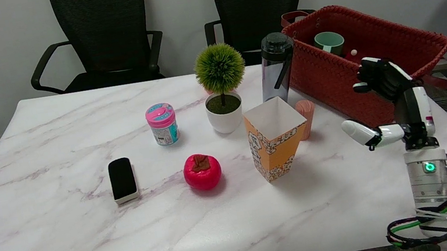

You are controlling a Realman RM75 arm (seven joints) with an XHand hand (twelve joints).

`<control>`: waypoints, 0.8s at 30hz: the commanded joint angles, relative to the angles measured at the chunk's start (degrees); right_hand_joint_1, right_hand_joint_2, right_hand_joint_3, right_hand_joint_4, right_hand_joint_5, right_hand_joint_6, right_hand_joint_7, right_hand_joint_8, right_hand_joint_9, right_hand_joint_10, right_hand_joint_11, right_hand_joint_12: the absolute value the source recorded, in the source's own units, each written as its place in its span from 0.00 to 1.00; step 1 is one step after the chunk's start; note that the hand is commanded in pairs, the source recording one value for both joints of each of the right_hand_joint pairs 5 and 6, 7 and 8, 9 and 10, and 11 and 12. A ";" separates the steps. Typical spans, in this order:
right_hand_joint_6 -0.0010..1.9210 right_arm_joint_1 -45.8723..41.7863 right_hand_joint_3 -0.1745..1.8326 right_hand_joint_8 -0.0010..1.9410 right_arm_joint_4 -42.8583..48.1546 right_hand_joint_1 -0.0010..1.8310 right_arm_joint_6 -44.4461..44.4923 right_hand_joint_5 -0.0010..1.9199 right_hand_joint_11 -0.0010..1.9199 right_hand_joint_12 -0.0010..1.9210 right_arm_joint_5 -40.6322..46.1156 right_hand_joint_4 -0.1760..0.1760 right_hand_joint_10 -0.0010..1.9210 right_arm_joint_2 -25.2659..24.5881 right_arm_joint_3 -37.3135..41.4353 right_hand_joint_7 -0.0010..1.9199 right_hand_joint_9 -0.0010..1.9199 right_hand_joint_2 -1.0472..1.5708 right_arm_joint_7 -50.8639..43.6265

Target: Pick up the popcorn box.

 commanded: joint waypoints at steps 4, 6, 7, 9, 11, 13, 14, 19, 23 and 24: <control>0.29 4.30 0.51 0.29 5.74 0.59 -10.32 0.29 0.38 0.38 -0.86 0.50 0.31 -0.24 0.33 0.30 0.31 0.37 0.45; 0.29 3.77 0.51 0.29 6.26 0.59 -10.32 0.29 0.38 0.38 -0.86 0.50 0.31 -0.32 0.33 0.30 0.31 0.37 0.45; 0.29 3.17 0.51 0.29 6.63 0.59 -10.05 0.29 0.38 0.38 -0.86 0.50 0.31 -0.53 0.26 0.30 0.31 0.37 0.45; 0.28 1.71 0.51 0.30 7.52 0.59 -9.68 0.28 0.39 0.39 -0.86 0.50 0.31 -1.23 0.24 0.30 0.31 0.36 -0.09; 0.27 -0.66 0.52 0.30 8.61 0.59 -9.61 0.27 0.39 0.39 -0.86 0.50 0.32 -2.32 0.33 0.31 0.32 0.36 -1.30; 0.24 -2.56 0.53 0.31 9.69 0.58 -9.45 0.24 0.40 0.40 -0.86 0.50 0.32 -3.26 0.33 0.32 0.32 0.35 -3.95; 0.24 -3.93 0.53 0.32 10.50 0.58 -9.37 0.24 0.40 0.40 -0.86 0.50 0.33 -3.84 0.33 0.32 0.33 0.34 -6.06; 0.20 -7.90 0.53 0.32 12.72 0.57 -6.49 0.20 0.37 0.37 -0.70 0.50 0.36 -6.83 -0.50 0.33 0.36 0.32 -15.87; 0.19 -9.60 0.53 0.32 12.48 0.56 -4.36 0.19 0.36 0.36 -0.70 0.50 0.36 -9.85 -1.32 0.33 0.36 0.30 -20.63; 0.19 -9.90 0.53 0.32 12.11 0.55 -3.98 0.19 0.35 0.35 -0.70 0.50 0.36 -10.46 -1.55 0.32 0.36 0.30 -20.65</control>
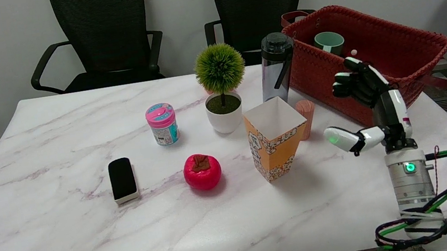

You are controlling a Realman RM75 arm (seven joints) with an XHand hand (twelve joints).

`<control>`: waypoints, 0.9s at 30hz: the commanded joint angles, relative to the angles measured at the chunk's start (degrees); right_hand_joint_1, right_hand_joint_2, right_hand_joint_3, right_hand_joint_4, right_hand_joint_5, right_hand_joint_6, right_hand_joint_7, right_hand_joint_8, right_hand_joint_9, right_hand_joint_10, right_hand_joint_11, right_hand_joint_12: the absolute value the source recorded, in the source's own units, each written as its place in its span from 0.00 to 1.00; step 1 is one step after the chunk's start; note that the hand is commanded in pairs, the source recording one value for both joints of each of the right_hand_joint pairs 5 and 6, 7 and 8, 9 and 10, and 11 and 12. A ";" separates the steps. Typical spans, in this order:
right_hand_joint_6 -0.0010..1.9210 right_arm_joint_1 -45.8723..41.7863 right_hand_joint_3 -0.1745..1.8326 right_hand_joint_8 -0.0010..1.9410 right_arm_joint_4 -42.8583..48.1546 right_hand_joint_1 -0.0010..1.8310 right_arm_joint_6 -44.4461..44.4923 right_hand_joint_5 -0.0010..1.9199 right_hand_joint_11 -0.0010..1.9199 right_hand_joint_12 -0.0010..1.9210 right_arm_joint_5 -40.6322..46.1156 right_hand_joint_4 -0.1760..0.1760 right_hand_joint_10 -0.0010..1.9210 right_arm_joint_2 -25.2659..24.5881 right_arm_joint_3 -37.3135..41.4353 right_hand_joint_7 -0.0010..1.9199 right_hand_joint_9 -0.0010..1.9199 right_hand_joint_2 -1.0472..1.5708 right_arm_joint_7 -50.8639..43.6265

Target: Pick up the popcorn box.

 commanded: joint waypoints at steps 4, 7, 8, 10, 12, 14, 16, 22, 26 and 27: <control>0.19 -9.26 0.55 0.32 3.85 0.54 4.32 0.19 0.34 0.34 -0.47 0.50 0.36 -9.55 -3.38 0.32 0.36 0.28 -16.26; 0.16 -8.67 0.54 0.31 3.70 0.54 3.16 0.16 0.28 0.28 -0.56 0.50 0.34 -9.34 -4.38 0.31 0.34 0.27 -16.18; 0.15 -8.42 0.53 0.31 3.63 0.53 2.88 0.15 0.26 0.26 -0.63 0.50 0.32 -9.25 -4.42 0.31 0.32 0.27 -16.18; 0.13 -7.63 0.53 0.29 3.25 0.53 1.57 0.13 0.21 0.21 -1.10 0.50 0.27 -9.02 -4.50 0.30 0.27 0.27 -16.10; 0.11 -6.79 0.53 0.28 2.72 0.53 0.90 0.11 0.19 0.19 -1.20 0.50 0.25 -8.50 -4.43 0.28 0.25 0.26 -15.95; 0.09 -5.71 0.51 0.26 2.13 0.53 0.56 0.09 0.19 0.19 -1.20 0.50 0.22 -7.68 -4.42 0.26 0.22 0.27 -15.87; 0.08 -4.46 0.49 0.22 1.93 0.53 -0.41 0.08 0.18 0.18 -1.34 0.50 0.20 -6.97 -4.50 0.22 0.20 0.27 -15.13; 0.03 -2.87 0.46 0.07 1.85 0.53 -4.22 0.03 0.17 0.17 -3.48 0.50 0.15 -6.66 -4.56 0.07 0.15 0.27 -15.45; 0.00 -3.02 0.43 0.02 1.86 0.52 -5.36 0.00 0.15 0.15 -3.83 0.50 0.12 -7.69 -4.58 0.02 0.12 0.28 -15.77; 0.00 -3.17 0.43 0.02 2.00 0.52 -5.72 0.00 0.15 0.15 -3.83 0.50 0.11 -7.86 -4.58 0.02 0.11 0.27 -15.78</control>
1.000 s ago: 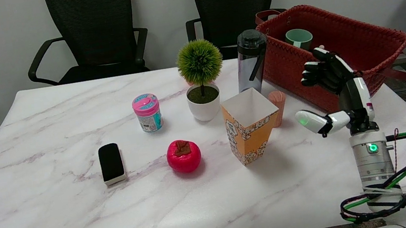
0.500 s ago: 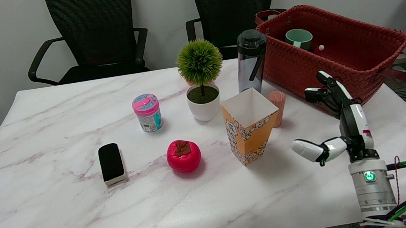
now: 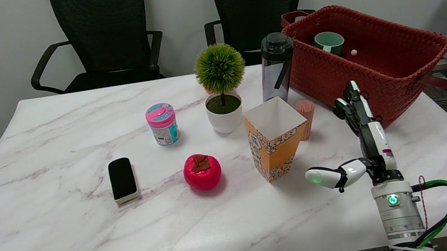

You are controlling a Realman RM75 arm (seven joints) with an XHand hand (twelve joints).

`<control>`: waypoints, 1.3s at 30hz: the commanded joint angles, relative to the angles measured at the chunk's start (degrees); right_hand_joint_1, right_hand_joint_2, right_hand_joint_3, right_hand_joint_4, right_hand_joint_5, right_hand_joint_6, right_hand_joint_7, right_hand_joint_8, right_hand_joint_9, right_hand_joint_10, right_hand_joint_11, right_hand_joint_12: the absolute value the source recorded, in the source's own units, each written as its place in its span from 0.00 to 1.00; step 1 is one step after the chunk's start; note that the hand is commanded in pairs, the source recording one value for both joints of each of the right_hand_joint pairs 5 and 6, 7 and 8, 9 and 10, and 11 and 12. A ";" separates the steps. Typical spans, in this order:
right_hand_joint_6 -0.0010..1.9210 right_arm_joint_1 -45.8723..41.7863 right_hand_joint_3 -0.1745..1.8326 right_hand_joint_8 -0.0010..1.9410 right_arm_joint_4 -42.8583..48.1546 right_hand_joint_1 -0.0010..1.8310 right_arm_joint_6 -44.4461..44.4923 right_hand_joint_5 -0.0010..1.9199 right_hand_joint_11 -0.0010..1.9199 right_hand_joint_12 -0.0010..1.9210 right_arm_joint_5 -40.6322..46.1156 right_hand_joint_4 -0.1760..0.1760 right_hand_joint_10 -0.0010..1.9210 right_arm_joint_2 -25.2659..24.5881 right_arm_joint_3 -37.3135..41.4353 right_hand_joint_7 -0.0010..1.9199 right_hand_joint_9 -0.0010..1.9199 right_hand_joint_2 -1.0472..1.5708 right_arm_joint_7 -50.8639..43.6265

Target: Pick up the popcorn box.

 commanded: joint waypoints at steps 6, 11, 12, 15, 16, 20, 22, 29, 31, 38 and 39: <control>0.00 1.60 0.39 0.05 0.49 0.52 -8.54 0.00 0.13 0.13 -2.36 0.50 0.12 -2.27 -1.00 0.05 0.12 0.26 -6.90; 0.00 2.53 0.38 0.14 -0.04 0.53 -8.75 0.00 0.14 0.14 -2.36 0.50 0.18 -4.04 -1.00 0.14 0.18 0.25 -11.77; 0.00 3.00 0.38 0.16 -0.36 0.53 -8.89 0.00 0.15 0.15 -2.21 0.50 0.20 -4.45 -1.08 0.16 0.20 0.25 -13.11; 0.01 4.03 0.37 0.20 -1.69 0.53 -9.52 0.01 0.17 0.17 -2.04 0.50 0.23 -5.70 -1.08 0.21 0.23 0.25 -14.18; 0.01 4.30 0.37 0.21 -2.11 0.53 -9.54 0.01 0.17 0.17 -2.04 0.50 0.24 -5.98 -1.08 0.21 0.24 0.25 -14.18; 0.02 5.73 0.37 0.21 -3.34 0.53 -9.67 0.02 0.18 0.18 -2.04 0.50 0.24 -6.93 -1.08 0.21 0.24 0.25 -14.18; 0.02 6.13 0.38 0.21 -3.34 0.53 -10.15 0.02 0.17 0.17 -2.04 0.50 0.24 -7.25 -1.08 0.21 0.24 0.24 -14.32; 0.02 7.10 0.37 0.21 -3.42 0.53 -10.34 0.02 0.16 0.16 -0.88 0.50 0.24 -8.71 -1.08 0.21 0.24 0.25 -19.56; 0.03 7.34 0.37 0.21 -3.35 0.53 -10.27 0.03 0.16 0.16 -0.32 0.50 0.24 -8.87 -1.08 0.21 0.24 0.25 -20.50; 0.03 8.93 0.36 0.21 -3.08 0.53 -10.34 0.03 0.14 0.14 -0.04 0.50 0.24 -10.27 -1.08 0.21 0.24 0.27 -24.50; 0.03 9.09 0.37 0.21 -3.17 0.53 -10.34 0.03 0.14 0.14 -0.04 0.50 0.25 -10.45 -1.08 0.21 0.25 0.27 -24.63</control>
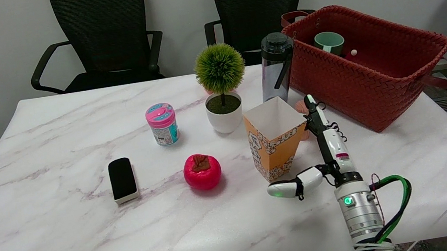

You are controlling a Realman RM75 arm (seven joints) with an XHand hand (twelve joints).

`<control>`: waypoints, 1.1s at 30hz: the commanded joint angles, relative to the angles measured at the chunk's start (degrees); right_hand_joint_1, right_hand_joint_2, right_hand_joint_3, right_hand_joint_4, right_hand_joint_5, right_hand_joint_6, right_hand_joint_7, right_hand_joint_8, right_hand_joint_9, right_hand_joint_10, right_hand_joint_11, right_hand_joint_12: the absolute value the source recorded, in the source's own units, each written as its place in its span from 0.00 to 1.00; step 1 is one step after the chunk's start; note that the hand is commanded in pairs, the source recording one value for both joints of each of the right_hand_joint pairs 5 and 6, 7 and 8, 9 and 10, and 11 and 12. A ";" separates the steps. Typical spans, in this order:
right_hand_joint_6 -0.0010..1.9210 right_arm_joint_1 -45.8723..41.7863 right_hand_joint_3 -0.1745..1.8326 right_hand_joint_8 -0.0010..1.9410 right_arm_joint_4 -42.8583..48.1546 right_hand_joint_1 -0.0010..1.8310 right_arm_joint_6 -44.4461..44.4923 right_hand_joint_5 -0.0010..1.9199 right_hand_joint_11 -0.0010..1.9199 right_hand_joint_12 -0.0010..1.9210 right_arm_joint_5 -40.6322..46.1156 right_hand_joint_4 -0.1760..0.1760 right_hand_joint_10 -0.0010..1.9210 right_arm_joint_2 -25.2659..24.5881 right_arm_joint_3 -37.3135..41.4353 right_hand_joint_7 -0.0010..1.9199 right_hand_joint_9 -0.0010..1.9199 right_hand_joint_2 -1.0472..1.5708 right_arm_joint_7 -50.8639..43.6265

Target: Pick up the popcorn box.

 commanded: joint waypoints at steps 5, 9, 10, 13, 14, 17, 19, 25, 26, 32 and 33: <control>0.04 4.34 0.37 0.22 -1.38 0.54 -1.07 0.04 0.16 0.16 2.44 0.50 0.27 -3.88 -0.07 0.23 0.27 0.27 -8.56; 0.05 5.05 0.36 0.23 -1.61 0.54 -1.08 0.05 0.18 0.18 2.53 0.50 0.28 -3.72 -0.07 0.24 0.28 0.28 -8.56; 0.06 5.21 0.36 0.24 -1.77 0.55 -1.08 0.06 0.19 0.19 2.60 0.50 0.29 -3.72 -0.07 0.24 0.29 0.28 -8.56; 0.07 5.46 0.31 0.27 -2.10 0.56 -1.08 0.07 0.22 0.22 2.69 0.50 0.31 -3.72 0.01 0.27 0.31 0.31 -8.63; 0.08 5.46 0.31 0.29 -2.10 0.57 -1.08 0.08 0.24 0.24 2.69 0.50 0.32 -3.79 0.08 0.29 0.32 0.32 -8.64; 0.09 5.46 0.32 0.31 -2.10 0.58 -0.85 0.09 0.26 0.26 2.69 0.50 0.34 -3.80 0.17 0.32 0.34 0.33 -9.26; 0.14 5.46 0.37 0.33 -2.10 0.60 -0.61 0.14 0.28 0.28 2.98 0.50 0.36 -3.80 0.25 0.34 0.36 0.34 -9.73; 0.21 5.46 0.42 0.39 -2.10 0.62 -0.36 0.21 0.30 0.30 3.41 0.50 0.40 -3.72 0.25 0.39 0.40 0.39 -9.84; 0.22 5.46 0.43 0.39 -2.10 0.63 -0.29 0.22 0.31 0.31 3.41 0.50 0.41 -3.72 0.25 0.40 0.41 0.40 -9.84; 0.27 5.46 0.56 0.43 -2.11 0.65 0.33 0.27 0.33 0.33 2.94 0.50 0.43 -3.56 0.09 0.43 0.44 0.49 -9.84; 0.28 5.46 0.58 0.43 -2.11 0.65 0.58 0.28 0.33 0.33 2.93 0.50 0.44 -3.48 0.01 0.44 0.44 0.50 -9.84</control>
